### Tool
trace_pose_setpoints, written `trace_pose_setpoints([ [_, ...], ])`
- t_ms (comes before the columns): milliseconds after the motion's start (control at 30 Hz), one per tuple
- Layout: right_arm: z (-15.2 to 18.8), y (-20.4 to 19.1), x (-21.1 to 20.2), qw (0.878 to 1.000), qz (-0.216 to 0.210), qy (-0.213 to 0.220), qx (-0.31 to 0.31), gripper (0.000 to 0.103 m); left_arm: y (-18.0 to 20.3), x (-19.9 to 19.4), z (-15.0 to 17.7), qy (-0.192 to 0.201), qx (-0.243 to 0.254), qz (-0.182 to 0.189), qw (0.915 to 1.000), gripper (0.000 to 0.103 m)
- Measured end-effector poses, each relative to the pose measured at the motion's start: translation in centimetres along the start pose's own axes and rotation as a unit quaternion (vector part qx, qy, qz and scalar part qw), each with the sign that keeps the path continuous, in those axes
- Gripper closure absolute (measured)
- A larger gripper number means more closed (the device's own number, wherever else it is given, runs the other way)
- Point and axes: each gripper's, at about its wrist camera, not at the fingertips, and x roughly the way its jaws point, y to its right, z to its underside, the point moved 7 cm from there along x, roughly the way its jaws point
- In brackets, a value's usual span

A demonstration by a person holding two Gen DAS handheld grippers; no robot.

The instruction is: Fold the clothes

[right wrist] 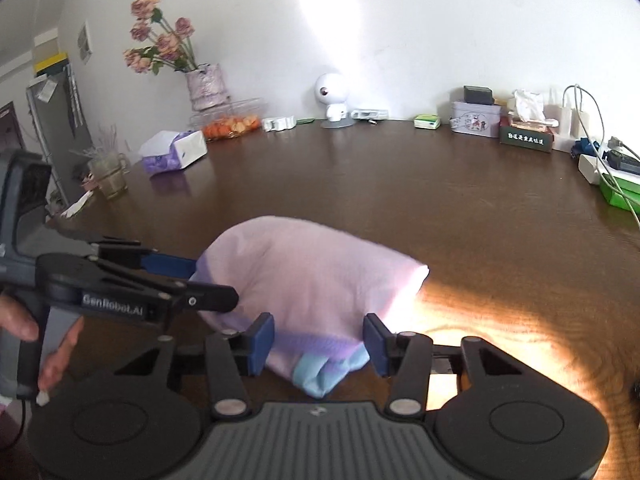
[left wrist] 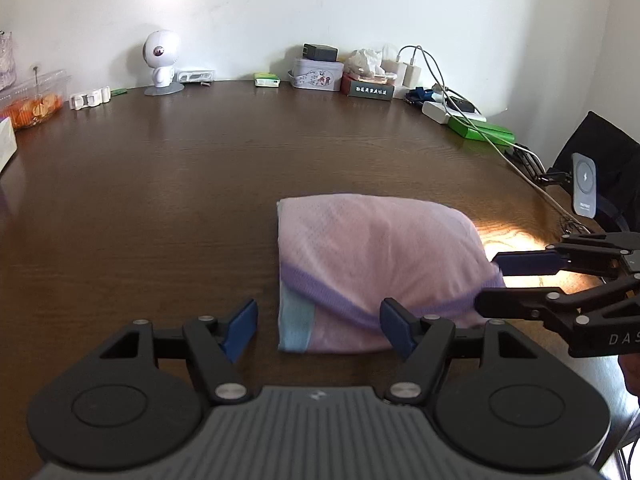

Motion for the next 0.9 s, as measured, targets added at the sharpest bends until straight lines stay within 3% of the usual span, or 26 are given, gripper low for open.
trace_pose_setpoints([
  [133,1.0,0.2,-1.7,1.000,0.021,0.015,0.008,0.034,-0.1,-1.2,1.2,0.000,-0.004,-0.005,1.0000,0.015],
  [233,1.3,0.0,-2.0,0.999,0.025,0.023,-0.008,0.030,0.1,-1.2,1.7,0.003,-0.001,-0.007,1.0000,0.013],
  [300,1.5,-0.1,-1.7,0.999,0.038,0.020,-0.028,0.028,0.3,-1.3,1.9,0.020,0.007,-0.006,0.9998,0.001],
  [333,1.6,0.0,-1.5,0.998,0.045,0.016,-0.032,0.027,0.5,-1.3,1.9,0.032,0.014,-0.008,0.9994,0.000],
  [733,2.2,0.5,-0.1,0.997,0.065,-0.006,-0.035,0.022,0.9,0.4,1.9,0.010,0.050,-0.038,0.9980,0.000],
  [867,2.3,0.4,0.4,0.997,0.066,-0.014,-0.037,0.024,1.3,0.5,1.9,0.011,0.058,-0.034,0.9976,0.006],
  [900,2.3,0.3,0.5,0.997,0.066,-0.015,-0.039,0.026,1.4,0.5,1.8,0.011,0.061,-0.032,0.9976,0.013],
])
